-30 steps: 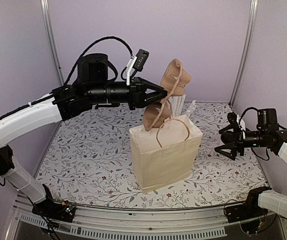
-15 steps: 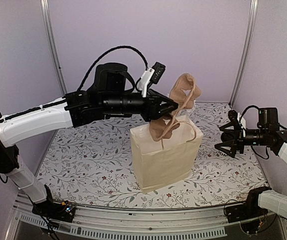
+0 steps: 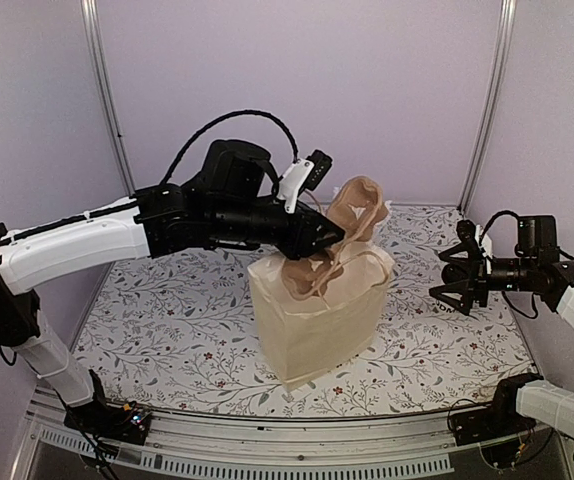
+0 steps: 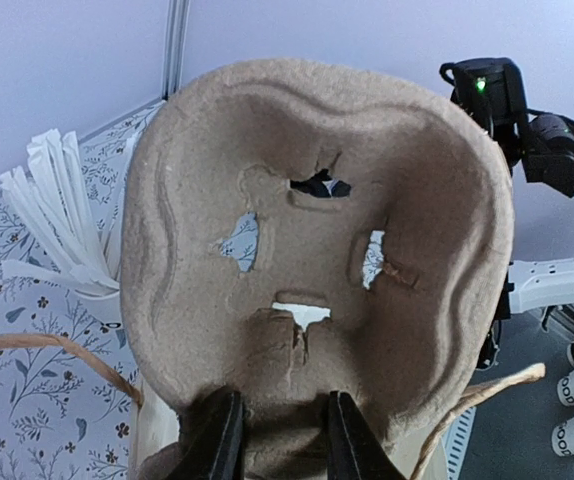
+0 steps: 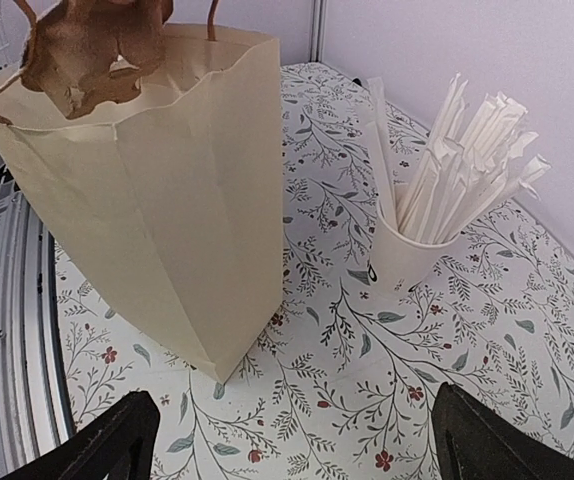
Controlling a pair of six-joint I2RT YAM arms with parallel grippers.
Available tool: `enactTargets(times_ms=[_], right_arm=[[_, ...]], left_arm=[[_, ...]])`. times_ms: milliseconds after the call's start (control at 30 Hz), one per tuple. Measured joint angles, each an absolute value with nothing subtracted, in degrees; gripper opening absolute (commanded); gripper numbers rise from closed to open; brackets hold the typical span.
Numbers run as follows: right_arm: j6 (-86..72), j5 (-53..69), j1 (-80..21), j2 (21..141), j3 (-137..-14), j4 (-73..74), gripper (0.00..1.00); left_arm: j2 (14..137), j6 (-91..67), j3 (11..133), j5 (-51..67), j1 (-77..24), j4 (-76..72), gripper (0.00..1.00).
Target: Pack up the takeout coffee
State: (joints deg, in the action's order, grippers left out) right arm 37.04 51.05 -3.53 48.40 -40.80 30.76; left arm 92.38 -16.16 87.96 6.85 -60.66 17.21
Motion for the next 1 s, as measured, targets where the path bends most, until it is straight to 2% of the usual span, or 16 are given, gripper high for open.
enactTargets(times_ms=[367,533,700,1000], right_arm=[[37.15,52.10,-3.53,48.51,-41.32,32.18,0.99],[38.26,57.54,-5.30,52.03,-53.60,40.32,0.99],[39.64,59.57,-12.08,55.33,-65.36,44.34,0.99],[42.09,57.32,-27.79,63.44,-71.07,49.06,0.95]], left_arm=[[88.29,-17.80,83.61,7.03,-60.69,17.34,0.24],[85.43,-17.89,84.03,6.87,-60.69,15.20,0.23],[86.37,-19.18,85.21,6.00,-60.69,16.49,0.23],[86.96,-21.78,85.06,3.99,-60.69,19.11,0.23]])
